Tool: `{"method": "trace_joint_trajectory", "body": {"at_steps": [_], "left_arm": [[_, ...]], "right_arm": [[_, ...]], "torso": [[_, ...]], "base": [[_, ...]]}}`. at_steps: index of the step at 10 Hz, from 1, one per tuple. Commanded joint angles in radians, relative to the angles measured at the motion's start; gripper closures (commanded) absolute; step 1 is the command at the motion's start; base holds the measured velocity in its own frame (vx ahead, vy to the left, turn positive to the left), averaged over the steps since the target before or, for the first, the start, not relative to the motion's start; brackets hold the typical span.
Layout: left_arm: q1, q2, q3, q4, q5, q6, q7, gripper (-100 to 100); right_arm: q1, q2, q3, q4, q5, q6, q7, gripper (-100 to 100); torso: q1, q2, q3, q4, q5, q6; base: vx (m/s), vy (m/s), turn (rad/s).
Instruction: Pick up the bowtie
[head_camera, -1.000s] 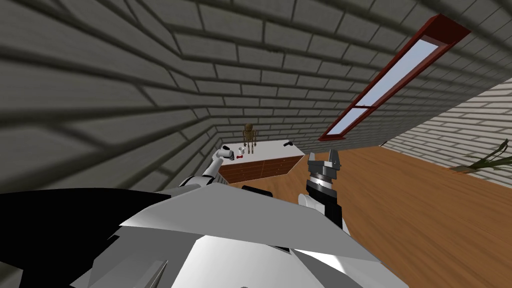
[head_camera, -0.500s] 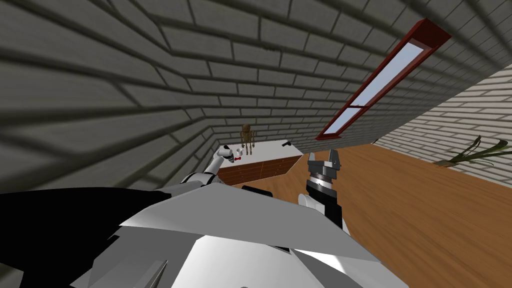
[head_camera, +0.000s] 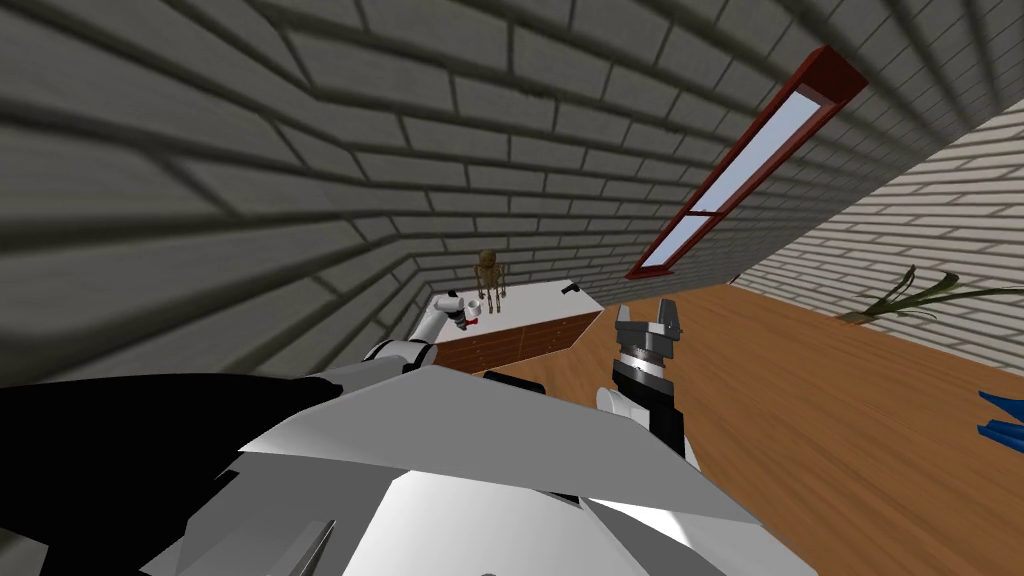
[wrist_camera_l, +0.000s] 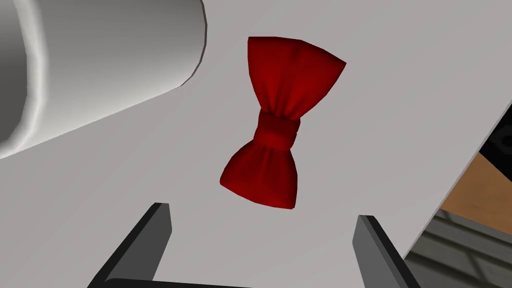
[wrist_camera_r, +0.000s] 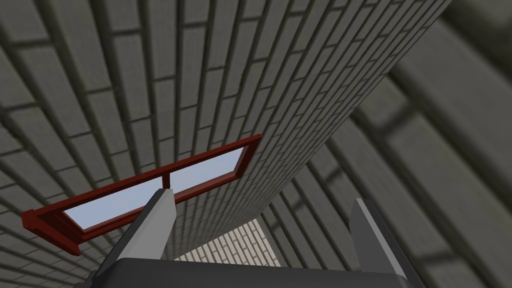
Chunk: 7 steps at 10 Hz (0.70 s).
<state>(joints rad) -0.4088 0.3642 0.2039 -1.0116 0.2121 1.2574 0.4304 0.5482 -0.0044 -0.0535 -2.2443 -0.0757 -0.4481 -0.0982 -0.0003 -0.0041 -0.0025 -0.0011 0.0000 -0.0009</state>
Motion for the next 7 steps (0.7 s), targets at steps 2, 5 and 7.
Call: {"method": "trace_joint_trajectory", "body": {"at_steps": [2, 5, 7], "left_arm": [[-0.026, 0.015, 0.001, 0.06, 0.004, 0.074, 0.04, -100], [-0.044, 0.031, 0.001, 0.107, 0.008, 0.128, 0.069, -100], [-0.051, 0.029, 0.001, 0.118, 0.007, 0.112, 0.064, 0]], "right_arm": [[0.0, 0.0, 0.0, 0.0, 0.0, 0.0, 0.0, 0], [0.0, 0.0, 0.0, 0.0, 0.0, 0.0, 0.0, 0], [0.0, 0.0, 0.0, 0.0, 0.0, 0.0, 0.0, 0]], "torso": [[0.0, 0.0, 0.0, 0.0, 0.0, 0.0], [-0.001, -0.001, 0.0, 0.0, 0.0, 0.0], [-0.001, 0.002, 0.001, 0.0, 0.0, 0.0]], "base": [[0.074, 0.009, -0.102], [0.071, -0.001, -0.072], [0.015, -0.001, -0.002]]}}
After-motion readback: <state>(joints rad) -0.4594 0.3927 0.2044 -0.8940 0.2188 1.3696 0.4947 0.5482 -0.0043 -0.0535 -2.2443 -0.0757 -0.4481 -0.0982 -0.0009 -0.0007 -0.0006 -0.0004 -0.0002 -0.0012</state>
